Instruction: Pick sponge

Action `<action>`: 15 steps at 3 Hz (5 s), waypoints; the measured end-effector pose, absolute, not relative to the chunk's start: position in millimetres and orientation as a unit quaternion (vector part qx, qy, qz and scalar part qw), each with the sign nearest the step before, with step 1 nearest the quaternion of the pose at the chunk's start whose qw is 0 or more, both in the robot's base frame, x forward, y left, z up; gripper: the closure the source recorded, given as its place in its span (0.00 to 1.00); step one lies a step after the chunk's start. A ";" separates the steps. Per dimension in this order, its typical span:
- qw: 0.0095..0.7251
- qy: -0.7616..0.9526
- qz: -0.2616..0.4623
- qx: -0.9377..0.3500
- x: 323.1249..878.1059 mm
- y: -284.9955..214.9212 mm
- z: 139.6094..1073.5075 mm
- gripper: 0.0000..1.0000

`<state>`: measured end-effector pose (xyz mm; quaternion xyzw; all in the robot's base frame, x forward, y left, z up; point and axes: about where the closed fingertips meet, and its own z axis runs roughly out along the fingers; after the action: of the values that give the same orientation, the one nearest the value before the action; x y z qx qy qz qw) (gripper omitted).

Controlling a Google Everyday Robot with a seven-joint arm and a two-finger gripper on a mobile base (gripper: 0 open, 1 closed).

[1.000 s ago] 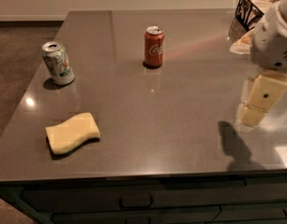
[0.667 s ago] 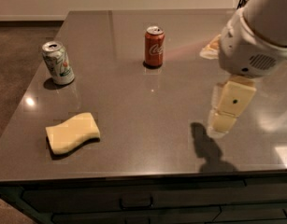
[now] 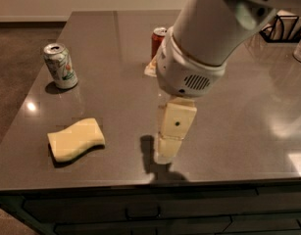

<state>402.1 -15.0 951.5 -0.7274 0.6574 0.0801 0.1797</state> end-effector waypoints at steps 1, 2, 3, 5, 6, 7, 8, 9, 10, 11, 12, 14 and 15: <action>0.176 0.627 0.109 -0.751 388.8 32.1 936.0 0.00; 0.178 0.606 0.134 -0.763 380.6 68.3 922.9 0.00; 0.180 0.602 0.154 -0.763 384.8 96.5 905.1 0.00; 0.188 0.602 0.176 -0.756 396.1 135.6 876.9 0.00; 0.203 0.604 0.160 -0.754 406.0 144.7 866.0 0.00; 0.212 0.595 0.128 -0.764 414.1 149.9 857.0 0.00; 0.213 0.585 0.103 -0.776 421.5 153.9 849.9 0.00; 0.201 0.577 0.085 -0.787 428.7 157.2 844.7 0.00; 0.170 0.570 0.072 -0.800 434.4 159.9 838.6 0.18; 0.144 0.565 0.063 -0.810 437.9 158.6 836.5 0.42; 0.129 0.565 0.063 -0.812 440.4 152.6 837.3 0.65; 0.140 0.565 0.090 -0.808 450.6 139.5 887.8 1.00; 0.153 0.562 0.096 -0.808 454.1 137.7 920.7 1.00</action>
Offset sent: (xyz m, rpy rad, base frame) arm -0.0271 0.1248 -0.0536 0.1064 0.1087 0.2051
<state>454.1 137.7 920.7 -0.8075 0.5616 0.0959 0.1527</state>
